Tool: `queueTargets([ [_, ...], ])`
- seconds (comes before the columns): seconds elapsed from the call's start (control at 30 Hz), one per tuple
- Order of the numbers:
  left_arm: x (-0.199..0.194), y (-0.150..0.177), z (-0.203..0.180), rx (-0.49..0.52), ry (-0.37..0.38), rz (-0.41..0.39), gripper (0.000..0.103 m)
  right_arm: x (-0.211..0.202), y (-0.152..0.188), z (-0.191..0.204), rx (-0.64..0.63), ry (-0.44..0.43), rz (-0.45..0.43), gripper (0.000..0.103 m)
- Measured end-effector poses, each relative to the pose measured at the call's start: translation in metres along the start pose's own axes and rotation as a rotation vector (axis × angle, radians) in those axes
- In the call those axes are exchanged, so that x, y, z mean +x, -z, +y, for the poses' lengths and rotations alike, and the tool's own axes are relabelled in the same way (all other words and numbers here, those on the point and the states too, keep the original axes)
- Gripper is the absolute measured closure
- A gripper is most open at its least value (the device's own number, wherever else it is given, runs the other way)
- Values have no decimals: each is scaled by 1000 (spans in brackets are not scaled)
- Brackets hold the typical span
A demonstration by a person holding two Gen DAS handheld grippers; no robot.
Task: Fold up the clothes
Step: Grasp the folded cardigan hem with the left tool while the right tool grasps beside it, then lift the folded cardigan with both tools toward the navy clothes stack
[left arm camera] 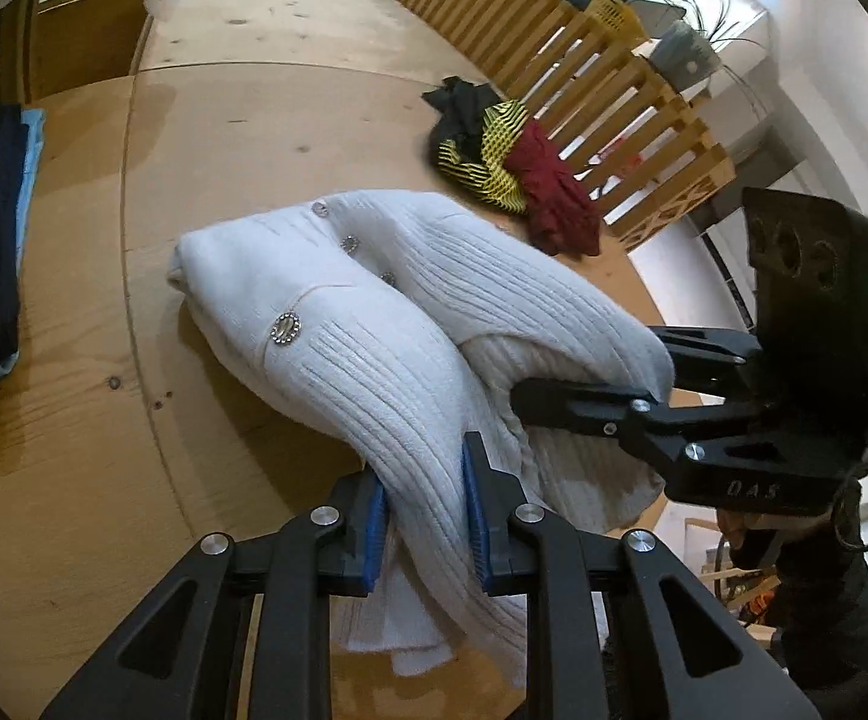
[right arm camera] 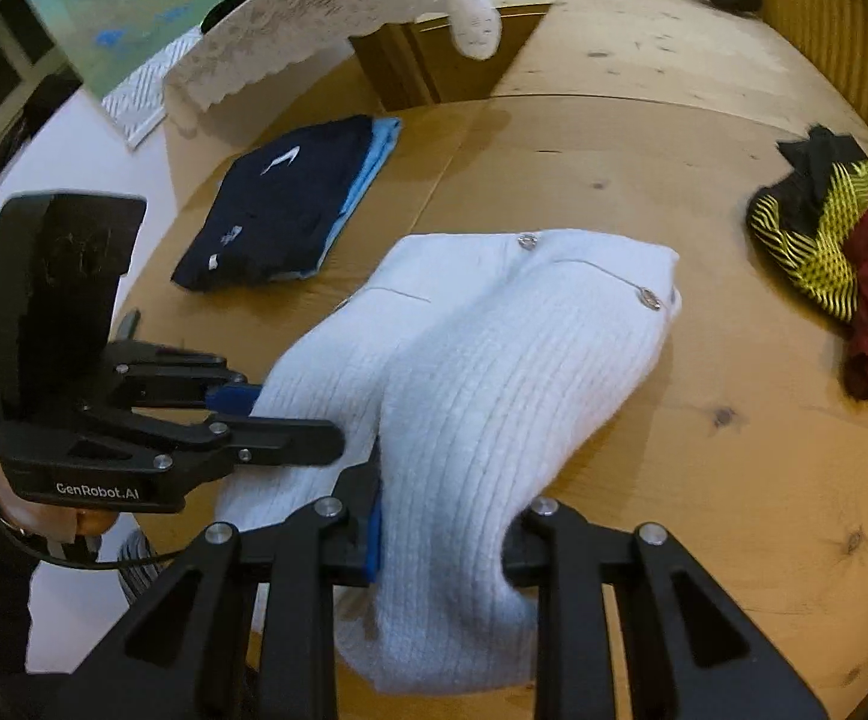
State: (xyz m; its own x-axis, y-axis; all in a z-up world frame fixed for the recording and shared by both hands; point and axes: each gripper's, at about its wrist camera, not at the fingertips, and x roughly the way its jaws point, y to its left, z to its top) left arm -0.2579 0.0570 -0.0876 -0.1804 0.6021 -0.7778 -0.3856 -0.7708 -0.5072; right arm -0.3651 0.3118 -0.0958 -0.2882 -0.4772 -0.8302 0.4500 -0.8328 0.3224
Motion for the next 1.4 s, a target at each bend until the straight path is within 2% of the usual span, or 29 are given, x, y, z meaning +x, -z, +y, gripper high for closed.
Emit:
queueTargets([
  [0.2,15,12,11,-35,2,43,82,19,14,0,6,11,71,79],
  [0.3,29,21,14,-33,-41,82,82,30,27,-4,16,23,105,79],
  [0.47,41,31,24,-57,-86,98,81,47,50,-12,29,75,167,78],
  [0.67,38,31,35,-104,-110,131,75,46,53,-22,41,162,217,68],
  [0.73,40,30,38,-118,-106,140,74,48,50,-22,34,186,218,60],
  [0.8,45,29,45,-140,-93,157,68,52,47,-23,33,203,229,57],
  [0.9,49,29,51,-156,-86,170,62,59,46,-28,47,175,265,57],
  [1.03,57,26,54,-175,-66,177,61,62,42,-35,64,125,284,56],
  [1.23,68,25,44,-115,-49,167,62,66,41,-35,61,72,243,55],
  [1.27,70,25,41,-101,-47,164,64,66,42,-33,59,56,228,60],
  [1.3,73,26,38,-88,-37,161,66,66,44,-31,57,45,215,69],
  [1.4,80,30,27,-57,9,147,68,66,49,-22,46,23,180,74],
])
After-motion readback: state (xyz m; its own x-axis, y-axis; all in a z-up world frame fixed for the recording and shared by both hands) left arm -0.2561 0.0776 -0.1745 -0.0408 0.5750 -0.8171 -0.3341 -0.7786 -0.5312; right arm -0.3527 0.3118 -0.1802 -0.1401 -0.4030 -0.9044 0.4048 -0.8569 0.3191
